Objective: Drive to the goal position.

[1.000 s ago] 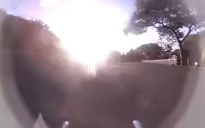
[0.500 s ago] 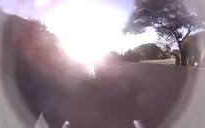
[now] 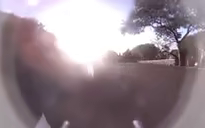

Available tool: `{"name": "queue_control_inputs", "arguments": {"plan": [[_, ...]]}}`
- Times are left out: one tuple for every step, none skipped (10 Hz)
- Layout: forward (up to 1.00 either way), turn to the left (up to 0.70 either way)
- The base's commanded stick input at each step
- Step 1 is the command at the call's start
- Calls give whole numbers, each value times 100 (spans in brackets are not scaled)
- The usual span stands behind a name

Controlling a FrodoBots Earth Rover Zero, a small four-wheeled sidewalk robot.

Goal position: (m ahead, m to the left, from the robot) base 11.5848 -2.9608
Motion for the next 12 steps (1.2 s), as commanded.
{"name": "queue_control_inputs", "arguments": {"plan": [[50,-32],[50,-17],[50,0],[50,0],[50,-6],[50,-49],[50,0],[50,-1],[50,-5],[50,-42],[50,-18],[50,0]]}}
